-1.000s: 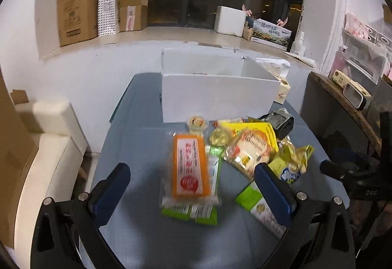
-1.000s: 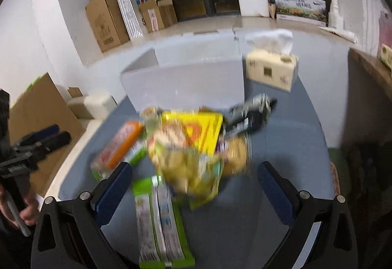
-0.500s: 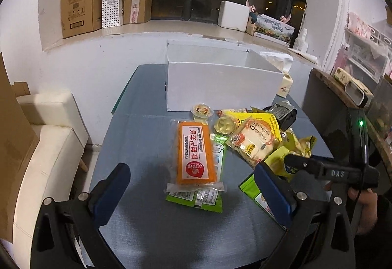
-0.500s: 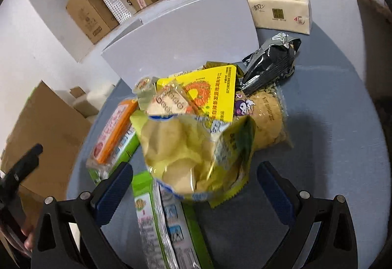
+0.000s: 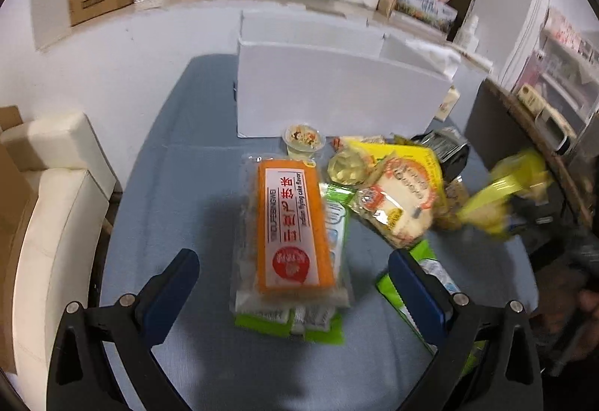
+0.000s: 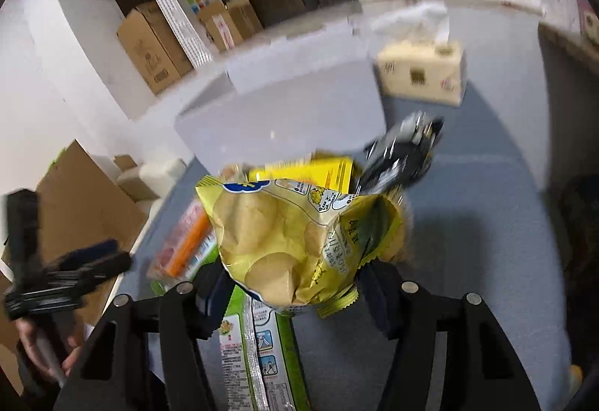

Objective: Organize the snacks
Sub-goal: 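Grasp the orange flying cake pack with left gripper while right grasps yellow chip bag, drop both in box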

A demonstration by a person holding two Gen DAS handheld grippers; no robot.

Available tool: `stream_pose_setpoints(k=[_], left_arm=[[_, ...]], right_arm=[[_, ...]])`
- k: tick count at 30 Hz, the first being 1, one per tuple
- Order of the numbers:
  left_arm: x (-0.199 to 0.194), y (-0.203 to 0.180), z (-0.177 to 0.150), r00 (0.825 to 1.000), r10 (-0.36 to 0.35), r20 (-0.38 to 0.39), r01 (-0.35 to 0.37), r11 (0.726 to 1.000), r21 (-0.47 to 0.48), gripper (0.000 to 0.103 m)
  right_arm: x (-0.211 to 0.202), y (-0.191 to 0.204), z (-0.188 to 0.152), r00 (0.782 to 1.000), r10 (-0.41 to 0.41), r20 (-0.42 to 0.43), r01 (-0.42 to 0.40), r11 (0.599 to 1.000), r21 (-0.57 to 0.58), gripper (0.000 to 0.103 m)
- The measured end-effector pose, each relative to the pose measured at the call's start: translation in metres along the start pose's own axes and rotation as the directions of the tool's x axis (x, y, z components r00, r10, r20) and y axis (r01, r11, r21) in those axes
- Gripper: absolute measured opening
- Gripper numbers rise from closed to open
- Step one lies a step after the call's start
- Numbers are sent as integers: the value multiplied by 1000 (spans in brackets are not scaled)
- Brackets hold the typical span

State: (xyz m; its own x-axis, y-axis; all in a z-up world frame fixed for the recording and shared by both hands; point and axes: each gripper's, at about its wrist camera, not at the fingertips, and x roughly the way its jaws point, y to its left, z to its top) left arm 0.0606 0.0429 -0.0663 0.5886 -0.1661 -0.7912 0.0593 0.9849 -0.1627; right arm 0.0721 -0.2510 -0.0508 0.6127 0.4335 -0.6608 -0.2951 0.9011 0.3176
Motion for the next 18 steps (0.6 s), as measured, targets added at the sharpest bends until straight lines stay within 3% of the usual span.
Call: stream_pose_setpoints(k=[6, 9, 14, 16, 17, 18], left_arm=[[48, 1, 22, 995, 33, -91, -31, 999, 24, 103], [69, 2, 26, 988, 81, -135, -77, 996, 38, 103], [81, 3, 26, 984, 84, -160, -79, 996, 33, 103], [77, 3, 26, 985, 79, -151, -74, 997, 35, 96], [75, 2, 25, 987, 67, -146, -62, 997, 37, 77], [72, 2, 25, 988, 74, -138, -69, 997, 39, 73]], right_arm=[[-35, 5, 4, 998, -3, 58, 4, 1000, -22, 65], [-42, 10, 4, 998, -13, 66, 16, 999, -44, 66], [-39, 13, 3, 998, -15, 60, 18, 998, -56, 66], [-38, 14, 2, 999, -15, 53, 18, 998, -58, 66], [-37, 14, 1, 999, -15, 51, 18, 998, -60, 66], [-36, 14, 1, 999, -14, 50, 17, 998, -60, 66]])
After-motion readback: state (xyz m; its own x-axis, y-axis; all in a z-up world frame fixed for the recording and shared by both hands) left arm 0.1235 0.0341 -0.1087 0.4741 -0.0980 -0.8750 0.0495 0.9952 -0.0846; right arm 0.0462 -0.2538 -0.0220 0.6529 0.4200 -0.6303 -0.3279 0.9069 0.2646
